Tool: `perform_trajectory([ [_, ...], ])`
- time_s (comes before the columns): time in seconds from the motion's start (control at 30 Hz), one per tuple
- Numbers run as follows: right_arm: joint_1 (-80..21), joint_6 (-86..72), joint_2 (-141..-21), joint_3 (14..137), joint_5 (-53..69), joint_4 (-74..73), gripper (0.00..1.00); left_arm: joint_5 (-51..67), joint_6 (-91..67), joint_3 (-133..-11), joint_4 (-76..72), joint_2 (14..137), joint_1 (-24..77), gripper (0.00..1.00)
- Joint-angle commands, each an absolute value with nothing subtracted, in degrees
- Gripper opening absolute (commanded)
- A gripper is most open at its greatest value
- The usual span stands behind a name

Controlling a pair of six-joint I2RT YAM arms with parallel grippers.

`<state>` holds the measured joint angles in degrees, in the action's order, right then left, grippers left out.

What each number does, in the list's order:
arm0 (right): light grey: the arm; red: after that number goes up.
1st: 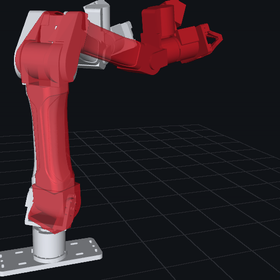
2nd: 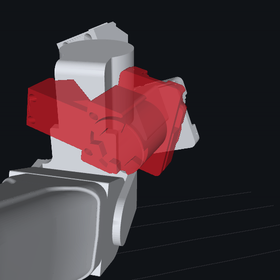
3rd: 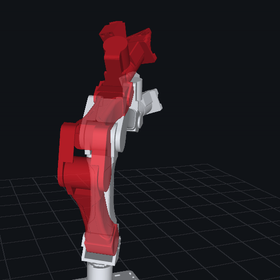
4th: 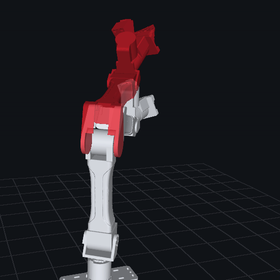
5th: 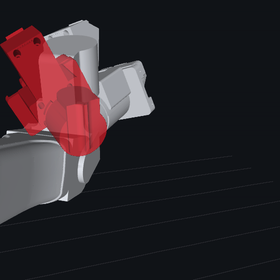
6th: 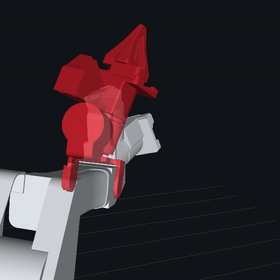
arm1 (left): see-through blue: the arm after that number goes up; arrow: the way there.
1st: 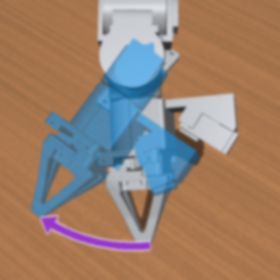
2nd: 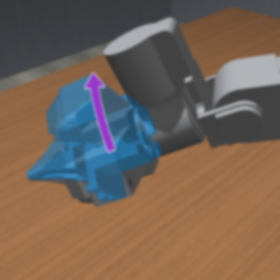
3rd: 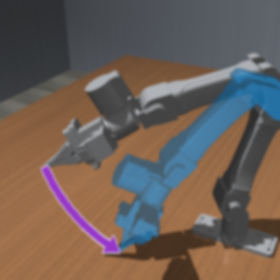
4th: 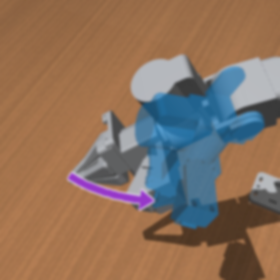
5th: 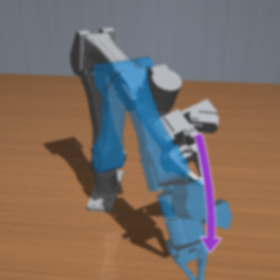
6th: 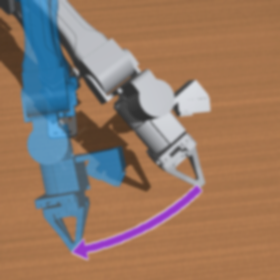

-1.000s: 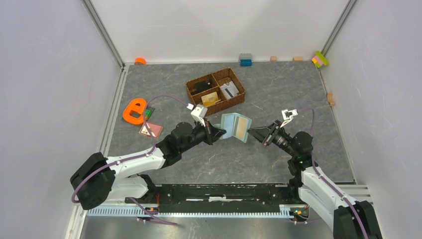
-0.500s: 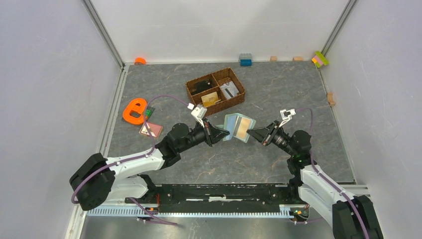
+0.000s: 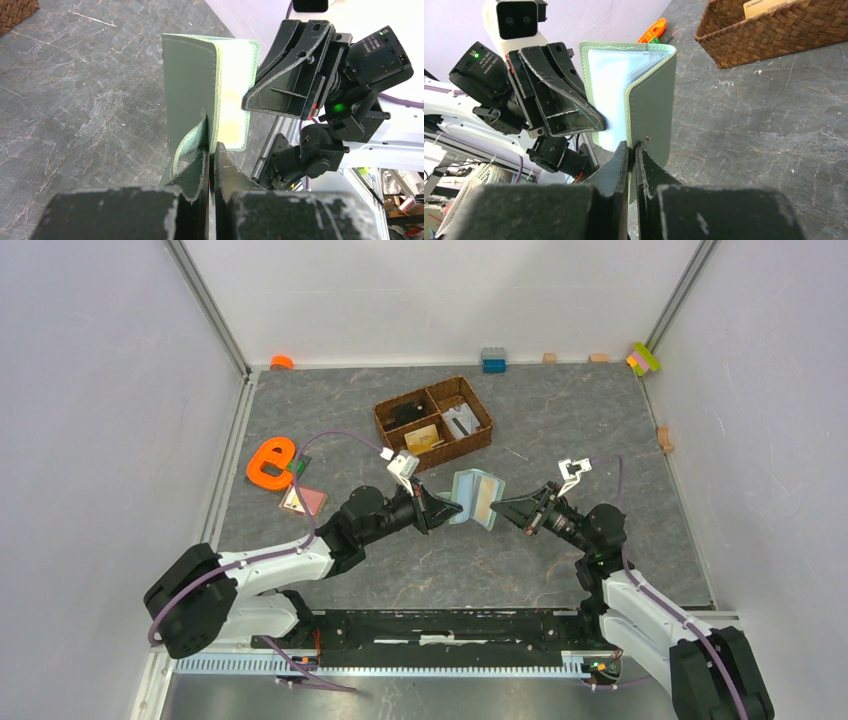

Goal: Take the credit cards out of the card holder
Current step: Remove the credit card from the card holder.

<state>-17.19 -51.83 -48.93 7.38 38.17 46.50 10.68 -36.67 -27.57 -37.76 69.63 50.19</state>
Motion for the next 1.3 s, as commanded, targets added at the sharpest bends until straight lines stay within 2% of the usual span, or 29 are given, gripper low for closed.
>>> perform_trajectory([
  [0.0, -18.17, -52.84, -47.96, 9.14, 39.64, 52.90, 0.08, 10.73, -38.09, -30.05, -38.72, 68.79, 50.01, 0.02],
  [0.07, -18.43, -52.89, -48.16, 9.23, 39.77, 53.18, 0.09, 10.86, -38.14, -30.04, -38.87, 68.76, 50.00, 0.02],
  [0.17, -18.72, -53.31, -48.90, 9.23, 40.12, 54.05, 0.17, 11.14, -38.23, -29.97, -39.08, 68.82, 50.01, 0.02],
  [0.33, -18.89, -53.70, -49.33, 8.81, 40.41, 55.20, 0.14, 11.34, -38.41, -29.88, -39.38, 68.76, 49.94, 0.02],
  [0.6, -18.89, -49.93, -50.11, 10.68, 38.68, 47.12, 0.20, 11.93, -38.50, -29.53, -40.28, 68.27, 49.93, 0.02],
  [0.8, -18.87, -49.58, -50.67, 10.84, 38.24, 46.19, 0.21, 11.95, -38.58, -29.36, -40.51, 68.10, 49.92, 0.02],
  [1.07, -18.90, -49.26, -51.26, 10.97, 38.11, 45.70, 0.28, 13.67, -38.34, -29.83, -41.02, 68.79, 50.00, 0.02],
  [1.27, -19.01, -49.33, -51.70, 10.94, 38.19, 45.80, 0.43, 16.18, -38.07, -30.83, -41.22, 70.44, 49.95, 0.02],
])
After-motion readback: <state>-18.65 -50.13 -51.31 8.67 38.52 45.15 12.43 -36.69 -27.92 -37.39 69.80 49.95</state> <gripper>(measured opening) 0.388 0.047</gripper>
